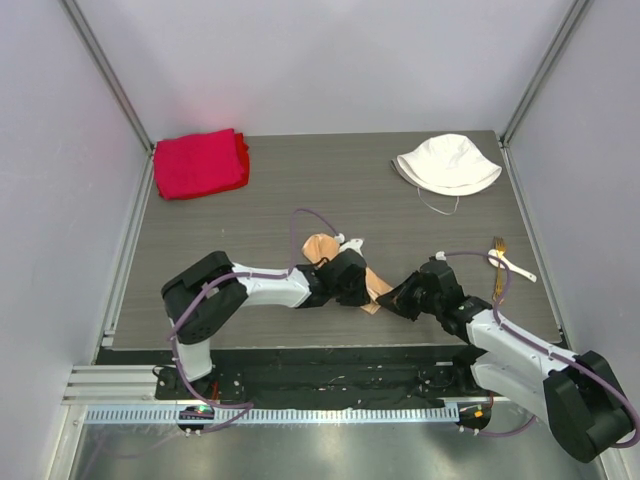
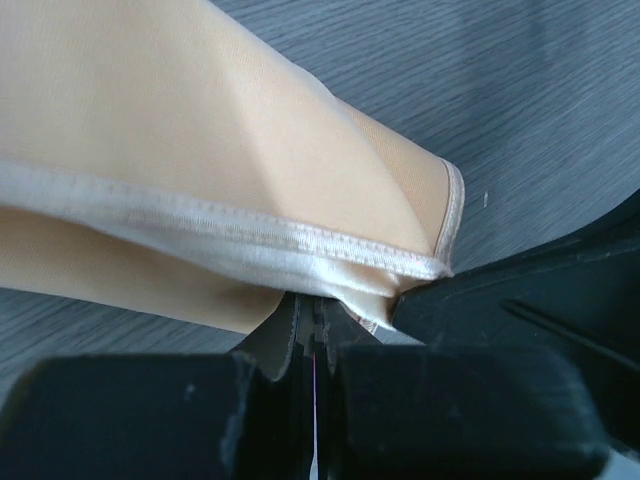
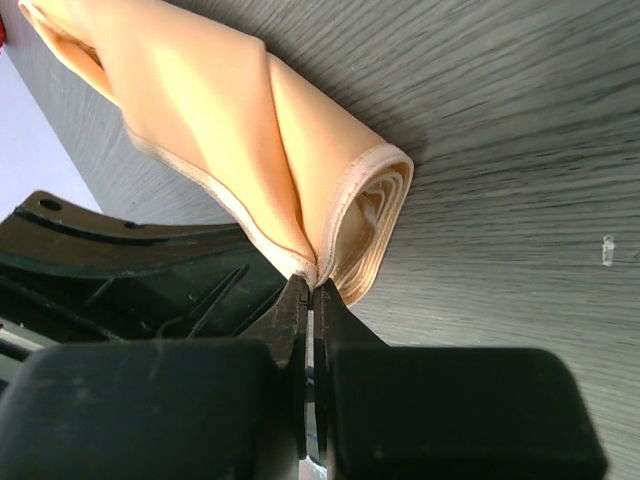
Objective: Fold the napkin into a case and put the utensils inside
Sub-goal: Smooth out the smaller rectangle-folded napkin at the center of the board.
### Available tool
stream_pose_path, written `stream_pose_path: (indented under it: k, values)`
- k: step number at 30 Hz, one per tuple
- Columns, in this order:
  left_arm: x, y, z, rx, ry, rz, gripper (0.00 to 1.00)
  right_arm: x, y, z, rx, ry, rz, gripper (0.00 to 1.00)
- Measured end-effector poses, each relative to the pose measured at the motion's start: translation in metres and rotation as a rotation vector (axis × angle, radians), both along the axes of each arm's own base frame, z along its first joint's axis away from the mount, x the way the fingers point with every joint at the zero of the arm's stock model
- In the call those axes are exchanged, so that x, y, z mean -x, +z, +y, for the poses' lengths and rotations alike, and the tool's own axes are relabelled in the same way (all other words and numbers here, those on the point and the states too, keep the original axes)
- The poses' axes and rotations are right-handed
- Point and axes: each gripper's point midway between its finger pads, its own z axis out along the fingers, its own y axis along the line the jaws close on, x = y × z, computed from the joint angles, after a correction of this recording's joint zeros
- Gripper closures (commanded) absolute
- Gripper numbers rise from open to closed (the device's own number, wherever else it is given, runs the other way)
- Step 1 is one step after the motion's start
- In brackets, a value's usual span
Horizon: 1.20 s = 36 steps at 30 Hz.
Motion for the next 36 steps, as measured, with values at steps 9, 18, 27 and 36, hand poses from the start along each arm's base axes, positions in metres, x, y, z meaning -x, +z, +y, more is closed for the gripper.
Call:
stream_pose_path:
  k: [9,18,27,36]
  values:
    - [0.01,0.032,0.021,0.014,-0.002,-0.033,1.0,-0.001,-0.001,-0.002,0.008,-0.009,-0.003,0.99]
    - [0.011,-0.003,0.022,-0.039,0.0,0.006,1.0,-0.001,0.0,-0.002,0.013,-0.008,0.005,0.99]
    - [0.003,-0.002,0.006,0.017,0.013,-0.017,1.0,0.007,-0.002,0.014,0.007,0.031,0.012,0.99]
    - [0.005,-0.002,0.01,0.013,0.016,-0.024,1.0,0.008,-0.016,0.008,0.034,0.007,0.029,0.99]
